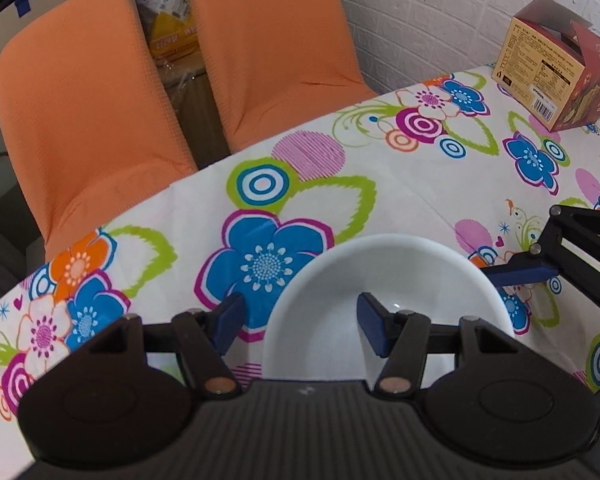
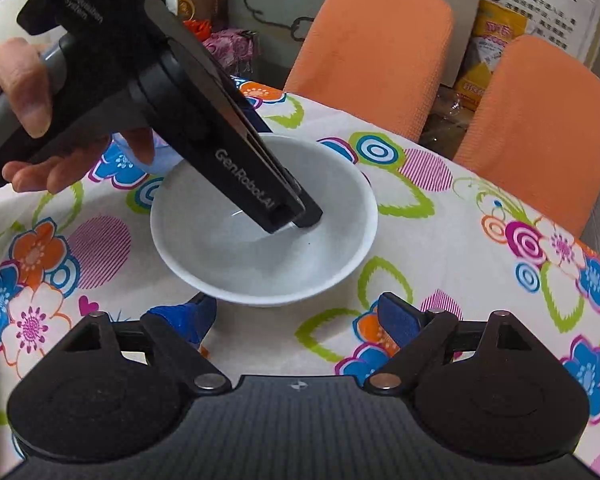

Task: Organize plates and bowls
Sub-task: 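Move the left tool to the white ceramic bowl and grasp its rim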

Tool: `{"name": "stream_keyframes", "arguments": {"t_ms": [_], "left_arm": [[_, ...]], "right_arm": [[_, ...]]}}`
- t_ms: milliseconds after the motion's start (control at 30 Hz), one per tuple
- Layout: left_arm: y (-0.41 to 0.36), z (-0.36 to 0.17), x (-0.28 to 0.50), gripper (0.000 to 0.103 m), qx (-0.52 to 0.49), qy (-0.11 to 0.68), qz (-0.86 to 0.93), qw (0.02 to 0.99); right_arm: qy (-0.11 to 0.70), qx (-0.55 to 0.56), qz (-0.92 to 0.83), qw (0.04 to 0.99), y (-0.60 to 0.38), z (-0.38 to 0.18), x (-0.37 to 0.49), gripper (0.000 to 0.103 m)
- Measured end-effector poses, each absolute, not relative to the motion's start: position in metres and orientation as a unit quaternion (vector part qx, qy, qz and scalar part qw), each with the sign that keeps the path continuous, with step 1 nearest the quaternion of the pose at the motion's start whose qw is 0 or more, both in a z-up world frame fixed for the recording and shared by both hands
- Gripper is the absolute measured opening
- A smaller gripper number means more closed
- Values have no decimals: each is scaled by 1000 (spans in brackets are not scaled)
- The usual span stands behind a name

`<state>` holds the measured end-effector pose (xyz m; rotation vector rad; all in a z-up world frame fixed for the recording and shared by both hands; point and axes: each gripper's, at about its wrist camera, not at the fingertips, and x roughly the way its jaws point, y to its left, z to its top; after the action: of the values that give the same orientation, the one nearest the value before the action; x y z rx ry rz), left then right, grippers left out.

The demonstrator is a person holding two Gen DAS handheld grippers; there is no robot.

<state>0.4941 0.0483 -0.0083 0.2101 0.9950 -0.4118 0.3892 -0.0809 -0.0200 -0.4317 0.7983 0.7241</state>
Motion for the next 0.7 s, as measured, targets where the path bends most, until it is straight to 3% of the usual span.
{"name": "stream_keyframes", "arguments": {"t_ms": [467, 567, 600, 700], "left_arm": [[49, -12, 489, 59, 81, 463, -197, 860], [51, -11, 488, 47, 74, 457, -192, 865], [52, -10, 487, 38, 68, 458, -191, 865], [54, -3, 484, 38, 56, 454, -184, 870]], "right_arm": [[350, -174, 399, 829, -76, -27, 405, 76], [331, -182, 403, 834, -76, -26, 401, 74], [321, -189, 403, 836, -76, -24, 398, 74], [306, -203, 396, 842, -74, -17, 390, 74]]}}
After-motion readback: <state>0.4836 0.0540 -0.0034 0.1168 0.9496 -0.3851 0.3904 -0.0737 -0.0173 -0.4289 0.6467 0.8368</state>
